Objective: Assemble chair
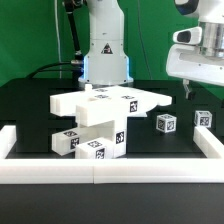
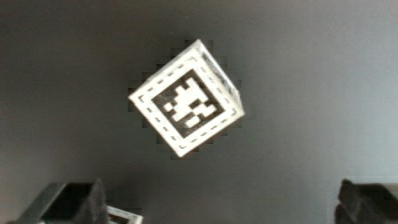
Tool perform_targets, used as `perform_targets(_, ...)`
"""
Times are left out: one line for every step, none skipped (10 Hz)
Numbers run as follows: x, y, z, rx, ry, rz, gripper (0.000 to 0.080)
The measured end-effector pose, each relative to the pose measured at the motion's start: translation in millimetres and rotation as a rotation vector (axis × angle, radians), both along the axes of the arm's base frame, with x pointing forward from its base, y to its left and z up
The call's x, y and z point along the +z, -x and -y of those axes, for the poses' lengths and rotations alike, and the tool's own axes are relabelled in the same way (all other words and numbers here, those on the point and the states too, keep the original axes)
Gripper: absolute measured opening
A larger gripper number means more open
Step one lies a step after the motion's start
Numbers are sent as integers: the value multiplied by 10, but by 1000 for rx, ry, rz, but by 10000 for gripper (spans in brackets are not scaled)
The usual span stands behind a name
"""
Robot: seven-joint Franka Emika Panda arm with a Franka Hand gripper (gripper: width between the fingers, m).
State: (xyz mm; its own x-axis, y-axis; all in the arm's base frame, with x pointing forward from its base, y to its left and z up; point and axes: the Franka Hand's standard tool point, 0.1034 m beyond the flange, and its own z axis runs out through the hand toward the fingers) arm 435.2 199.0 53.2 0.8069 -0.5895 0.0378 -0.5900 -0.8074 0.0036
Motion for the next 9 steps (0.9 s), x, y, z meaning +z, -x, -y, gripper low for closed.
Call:
perform_targets(-9,4,-4,1,-3,10,649)
perform_targets(-10,3,-1,1,-3,10,649)
perform_targets(-10,3,-1,1,-3,10,649)
perform_targets(-11,3,-1,1,-2,10,649)
perform_targets(-11,4,-6,15,-1,12,649)
perform_targets(-18,21,-41,81,-2,21,649)
perform_targets(-22,29,-51,111,-1,23,649)
perform_targets(-20,6,-35,223,3,31,649)
perform_targets(-26,-9,-21,265,7,38,649)
